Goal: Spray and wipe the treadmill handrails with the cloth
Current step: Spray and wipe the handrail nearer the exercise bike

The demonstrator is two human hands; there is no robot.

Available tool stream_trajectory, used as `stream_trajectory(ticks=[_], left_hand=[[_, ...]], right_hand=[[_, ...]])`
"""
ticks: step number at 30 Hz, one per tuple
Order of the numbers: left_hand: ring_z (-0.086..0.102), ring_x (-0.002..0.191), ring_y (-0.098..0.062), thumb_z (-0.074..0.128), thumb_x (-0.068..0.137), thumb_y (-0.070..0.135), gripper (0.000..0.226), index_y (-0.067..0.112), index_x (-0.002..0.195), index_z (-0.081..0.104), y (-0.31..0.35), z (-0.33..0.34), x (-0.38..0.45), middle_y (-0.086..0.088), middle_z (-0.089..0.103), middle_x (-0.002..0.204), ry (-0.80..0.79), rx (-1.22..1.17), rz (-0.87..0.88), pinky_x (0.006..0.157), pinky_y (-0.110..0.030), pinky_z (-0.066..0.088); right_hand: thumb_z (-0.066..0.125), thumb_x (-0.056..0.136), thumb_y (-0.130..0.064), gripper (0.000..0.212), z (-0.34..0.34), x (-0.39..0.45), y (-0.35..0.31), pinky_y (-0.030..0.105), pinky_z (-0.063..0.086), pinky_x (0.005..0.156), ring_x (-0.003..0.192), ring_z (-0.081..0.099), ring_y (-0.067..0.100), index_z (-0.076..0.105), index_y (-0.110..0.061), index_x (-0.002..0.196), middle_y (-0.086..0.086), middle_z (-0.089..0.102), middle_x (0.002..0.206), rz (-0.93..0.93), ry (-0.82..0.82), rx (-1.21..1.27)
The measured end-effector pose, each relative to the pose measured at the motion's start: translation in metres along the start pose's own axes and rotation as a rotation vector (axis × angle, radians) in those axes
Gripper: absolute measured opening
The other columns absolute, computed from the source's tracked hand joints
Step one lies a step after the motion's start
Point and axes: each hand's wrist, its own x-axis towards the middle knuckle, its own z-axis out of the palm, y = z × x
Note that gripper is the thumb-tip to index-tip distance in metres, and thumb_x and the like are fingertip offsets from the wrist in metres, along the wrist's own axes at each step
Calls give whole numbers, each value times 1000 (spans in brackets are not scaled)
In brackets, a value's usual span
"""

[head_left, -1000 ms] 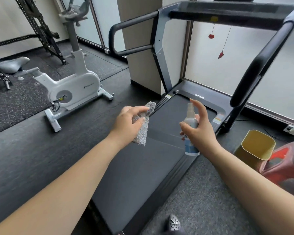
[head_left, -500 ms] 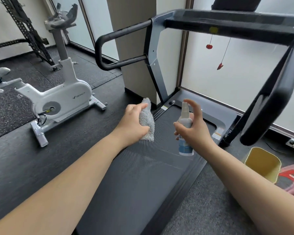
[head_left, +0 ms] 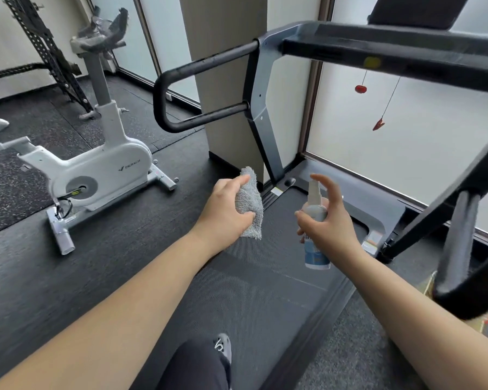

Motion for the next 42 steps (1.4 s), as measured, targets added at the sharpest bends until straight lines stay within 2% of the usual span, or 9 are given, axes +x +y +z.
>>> stream_trajectory(ticks=[4, 9, 13, 20, 24, 29, 34, 38, 42], left_hand=[[32, 107, 4, 66, 79, 7, 68, 20, 141, 41, -21, -7, 36, -2, 40, 135, -16, 11, 6, 80, 12, 12], [37, 109, 1, 64, 80, 7, 68, 23, 141, 40, -43, -30, 96, 2, 39, 134, -36, -27, -3, 83, 1, 20], [40, 109, 1, 65, 78, 6, 66, 24, 138, 43, -48, -67, 147, 6, 43, 128, -84, -56, 3, 80, 8, 22], [43, 111, 2, 66, 78, 5, 64, 28, 134, 47, -41, -128, 211, 13, 46, 122, -174, -56, -7, 82, 9, 24], [43, 115, 0, 66, 78, 7, 64, 30, 134, 46, -35, -145, 241, 13, 45, 125, -176, -62, 0, 89, -4, 28], [43, 111, 1, 66, 79, 7, 64, 31, 134, 46, -26, -154, 269, 15, 44, 122, -163, -72, -16, 79, 7, 28], [42, 116, 0, 65, 81, 7, 63, 30, 135, 44, -22, -158, 304, 13, 43, 124, -142, -75, -46, 89, -4, 28], [40, 116, 0, 63, 82, 6, 63, 27, 138, 42, -17, -152, 341, 13, 41, 127, -81, -83, -99, 78, 10, 25], [41, 121, -2, 63, 83, 7, 62, 28, 138, 43, -12, -146, 372, 14, 42, 131, -29, -69, -128, 84, 3, 25]], right_hand=[[66, 84, -10, 62, 16, 34, 5, 32, 58, 56, 55, 66, 22, 41, -49, 126, 10, 63, 79, 15, 34, -7], [70, 82, -13, 64, 45, 89, -7, 29, 57, 54, 53, 65, 19, 41, -51, 125, 12, 63, 83, 11, 45, -11], [68, 84, -9, 65, 62, 139, -46, 25, 56, 55, 57, 65, 23, 46, -53, 127, 17, 65, 89, 23, 2, 11], [69, 87, -14, 69, 77, 205, -118, 32, 60, 77, 72, 72, 28, 45, -58, 134, -23, 67, 98, 33, 24, 59], [66, 91, -15, 69, 80, 228, -141, 28, 61, 74, 74, 73, 25, 39, -54, 141, -6, 72, 87, 28, 22, 57], [62, 94, -15, 64, 78, 259, -154, 38, 63, 72, 71, 73, 23, 35, -44, 145, -1, 67, 93, 37, 19, 56], [60, 96, -16, 62, 75, 300, -156, 41, 63, 73, 74, 71, 27, 33, -48, 142, 2, 65, 94, 40, -33, 45], [58, 96, -15, 61, 67, 347, -158, 37, 62, 67, 66, 68, 24, 34, -56, 133, 14, 66, 92, 13, -92, 53], [59, 97, -22, 58, 60, 388, -156, 35, 59, 64, 58, 66, 15, 34, -52, 140, 9, 66, 84, -1, -155, -19]])
